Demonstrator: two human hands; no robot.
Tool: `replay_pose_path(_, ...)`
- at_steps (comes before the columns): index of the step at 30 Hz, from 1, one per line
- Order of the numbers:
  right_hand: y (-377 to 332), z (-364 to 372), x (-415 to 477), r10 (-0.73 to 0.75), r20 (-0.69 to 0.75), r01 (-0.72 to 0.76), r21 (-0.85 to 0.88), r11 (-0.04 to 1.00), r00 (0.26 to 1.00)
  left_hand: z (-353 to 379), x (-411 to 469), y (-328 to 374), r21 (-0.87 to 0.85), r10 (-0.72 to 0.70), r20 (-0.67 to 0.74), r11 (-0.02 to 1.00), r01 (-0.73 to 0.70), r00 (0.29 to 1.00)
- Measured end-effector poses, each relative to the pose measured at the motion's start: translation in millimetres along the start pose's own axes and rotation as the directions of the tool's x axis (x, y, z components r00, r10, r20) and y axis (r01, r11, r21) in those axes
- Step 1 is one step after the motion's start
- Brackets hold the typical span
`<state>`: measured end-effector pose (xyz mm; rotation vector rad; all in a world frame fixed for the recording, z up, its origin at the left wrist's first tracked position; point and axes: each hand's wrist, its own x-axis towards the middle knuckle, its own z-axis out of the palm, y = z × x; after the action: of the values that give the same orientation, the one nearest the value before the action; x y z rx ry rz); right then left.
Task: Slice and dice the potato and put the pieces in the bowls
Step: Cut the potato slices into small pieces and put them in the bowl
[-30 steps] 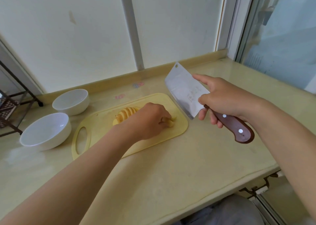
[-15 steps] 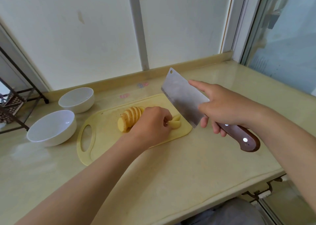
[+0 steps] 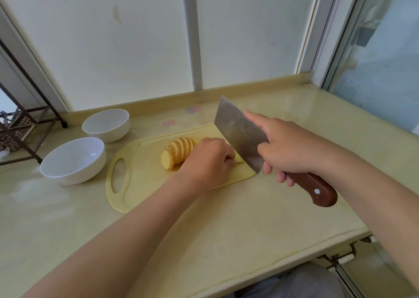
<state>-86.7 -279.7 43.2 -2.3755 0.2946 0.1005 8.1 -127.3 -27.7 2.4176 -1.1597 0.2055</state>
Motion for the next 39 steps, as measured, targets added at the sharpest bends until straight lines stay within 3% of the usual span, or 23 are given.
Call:
replay_pose_path(23, -10, 11, 4, 0.09, 0.069, -0.072, -0.228, 0.971, 0.994, 5, 4, -9, -0.002, 0.073, 0.0, 0.997, -0.073, 0.997)
replay_pose_path(33, -21, 15, 45, 0.088, 0.057, -0.076, -0.195, 0.978, 0.994, 2, 1, -12, 0.063, 0.111, 0.006, 0.992, -0.111, 0.994)
replay_pose_path(39, -18, 5, 39, 0.101, 0.101, -0.092, -0.088, 0.992, 0.99, 0, 0, -6, 0.137, -0.008, 0.034, 0.991, 0.003, 0.999)
